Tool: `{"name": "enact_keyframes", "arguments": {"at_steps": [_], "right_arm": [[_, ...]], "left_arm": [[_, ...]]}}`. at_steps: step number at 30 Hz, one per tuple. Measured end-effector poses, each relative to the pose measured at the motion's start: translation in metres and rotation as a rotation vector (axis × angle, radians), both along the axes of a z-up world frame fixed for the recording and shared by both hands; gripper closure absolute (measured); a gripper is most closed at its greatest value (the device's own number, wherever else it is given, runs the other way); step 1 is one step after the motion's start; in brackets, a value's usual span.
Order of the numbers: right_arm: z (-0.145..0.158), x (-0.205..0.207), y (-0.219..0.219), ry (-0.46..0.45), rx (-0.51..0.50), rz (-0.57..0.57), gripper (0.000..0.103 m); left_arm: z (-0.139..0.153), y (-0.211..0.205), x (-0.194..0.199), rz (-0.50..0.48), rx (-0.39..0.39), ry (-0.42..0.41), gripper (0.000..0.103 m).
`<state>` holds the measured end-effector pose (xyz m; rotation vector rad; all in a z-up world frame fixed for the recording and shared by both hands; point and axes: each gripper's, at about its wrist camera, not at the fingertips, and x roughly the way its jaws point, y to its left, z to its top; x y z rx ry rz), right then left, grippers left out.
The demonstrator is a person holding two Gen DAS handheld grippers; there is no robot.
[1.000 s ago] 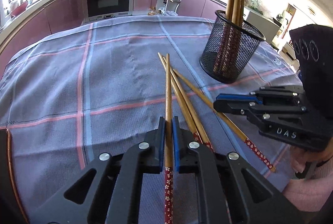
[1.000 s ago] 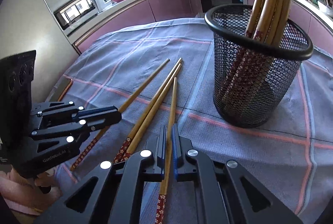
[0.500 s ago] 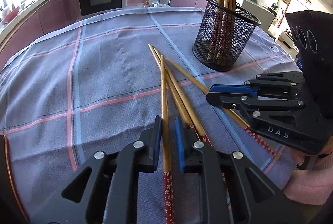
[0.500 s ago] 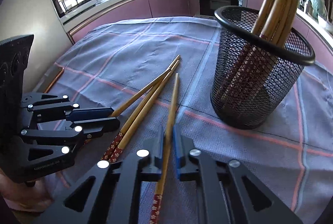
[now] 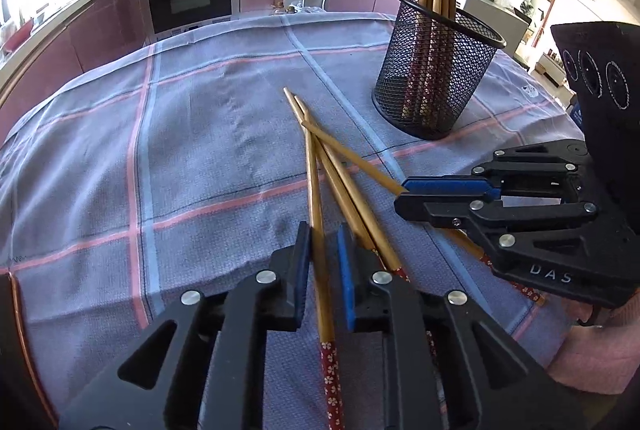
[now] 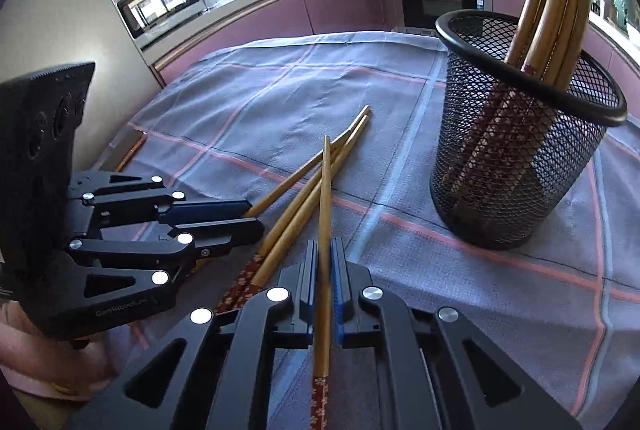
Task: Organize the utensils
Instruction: 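Lift the left gripper's chopstick upright toward the mesh cup while the right gripper carries its chopstick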
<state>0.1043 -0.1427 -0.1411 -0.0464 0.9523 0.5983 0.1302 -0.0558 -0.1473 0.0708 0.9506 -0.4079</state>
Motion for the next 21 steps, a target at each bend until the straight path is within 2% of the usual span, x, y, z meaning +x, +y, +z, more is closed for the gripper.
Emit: {"name": "enact_keyframes", "arguments": {"at_steps": [4,7,12,21], "right_arm": [[-0.001,0.002,-0.001,0.003,0.009,0.001,0.096],[-0.001,0.003,-0.002,0.002,0.014,-0.003,0.097],[0.014,-0.003,-0.016,-0.042,0.056,-0.013,0.097],[0.063,-0.016,-0.054,-0.165,0.167,-0.061,0.097]], "left_arm": [[0.000,-0.003,0.008,-0.003,0.004,0.003,0.089],[0.000,-0.004,0.012,0.022,0.011,0.003,0.095],[0.006,-0.003,0.008,0.025,-0.014,-0.003,0.095],[0.062,0.005,-0.007,-0.050,-0.151,-0.098,0.095]]}}
